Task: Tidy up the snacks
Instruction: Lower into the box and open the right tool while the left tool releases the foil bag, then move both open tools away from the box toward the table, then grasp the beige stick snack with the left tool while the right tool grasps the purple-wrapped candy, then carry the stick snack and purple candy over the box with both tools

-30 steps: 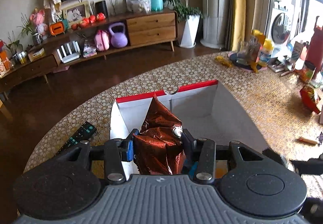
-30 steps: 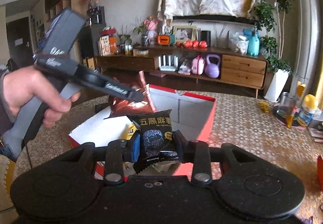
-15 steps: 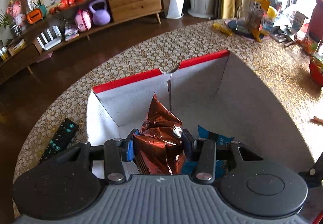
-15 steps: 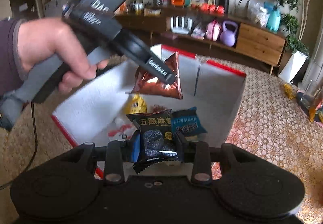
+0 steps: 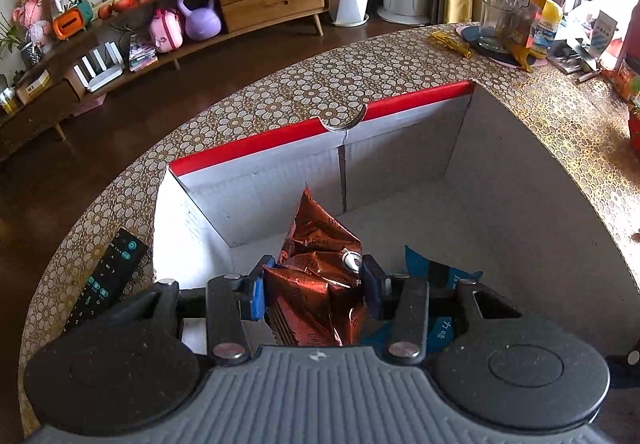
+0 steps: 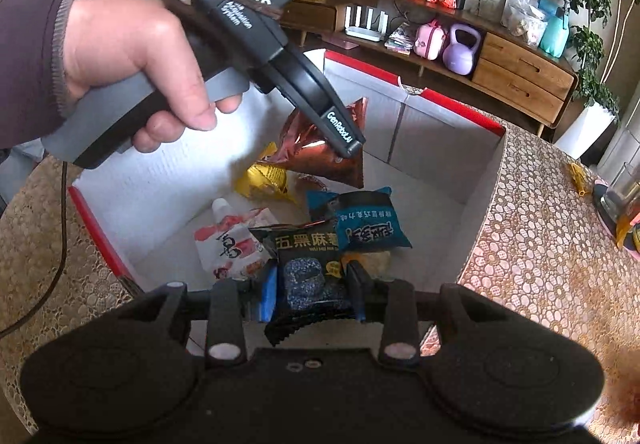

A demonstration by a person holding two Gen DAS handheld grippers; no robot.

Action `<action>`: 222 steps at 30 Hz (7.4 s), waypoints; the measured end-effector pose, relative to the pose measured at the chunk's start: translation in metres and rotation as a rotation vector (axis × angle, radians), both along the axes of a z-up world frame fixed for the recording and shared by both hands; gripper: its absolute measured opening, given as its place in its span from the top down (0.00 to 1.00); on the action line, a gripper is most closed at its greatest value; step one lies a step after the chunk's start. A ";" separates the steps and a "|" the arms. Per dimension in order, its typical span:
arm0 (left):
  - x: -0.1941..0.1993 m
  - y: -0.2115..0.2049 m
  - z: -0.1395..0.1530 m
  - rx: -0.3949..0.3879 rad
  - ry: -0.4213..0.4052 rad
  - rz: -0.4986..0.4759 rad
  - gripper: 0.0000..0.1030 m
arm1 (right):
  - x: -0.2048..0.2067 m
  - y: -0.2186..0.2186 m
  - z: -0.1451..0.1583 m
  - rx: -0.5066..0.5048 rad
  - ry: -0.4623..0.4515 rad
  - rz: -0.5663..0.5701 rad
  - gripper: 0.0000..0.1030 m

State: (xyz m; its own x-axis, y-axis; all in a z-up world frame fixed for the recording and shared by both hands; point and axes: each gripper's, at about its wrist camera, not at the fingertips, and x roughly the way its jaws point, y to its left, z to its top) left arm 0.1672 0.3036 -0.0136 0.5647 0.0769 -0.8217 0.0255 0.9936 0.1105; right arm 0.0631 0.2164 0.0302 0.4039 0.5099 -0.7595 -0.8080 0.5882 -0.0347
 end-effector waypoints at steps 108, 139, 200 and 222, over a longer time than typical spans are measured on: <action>-0.022 -0.352 -0.063 -0.218 -0.112 -0.081 0.47 | -0.007 -0.368 -0.061 0.286 -0.068 -0.658 0.44; -0.044 -0.317 -0.055 -0.201 -0.113 -0.180 0.90 | 0.030 -0.323 -0.080 0.175 -0.109 -0.623 0.65; -0.166 -0.085 0.063 -0.095 -0.378 0.078 0.90 | -0.036 -0.115 0.046 0.291 -0.313 -0.224 0.84; -0.159 -0.054 0.039 -0.086 -0.302 0.117 0.90 | -0.031 -0.076 0.039 0.267 -0.269 -0.127 0.84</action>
State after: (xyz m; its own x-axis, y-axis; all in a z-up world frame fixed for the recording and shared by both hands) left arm 0.0082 0.2497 0.0258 0.7751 0.0929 -0.6249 -0.1101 0.9939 0.0113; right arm 0.0317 0.1409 0.0693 0.6429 0.6083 -0.4654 -0.7110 0.6999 -0.0674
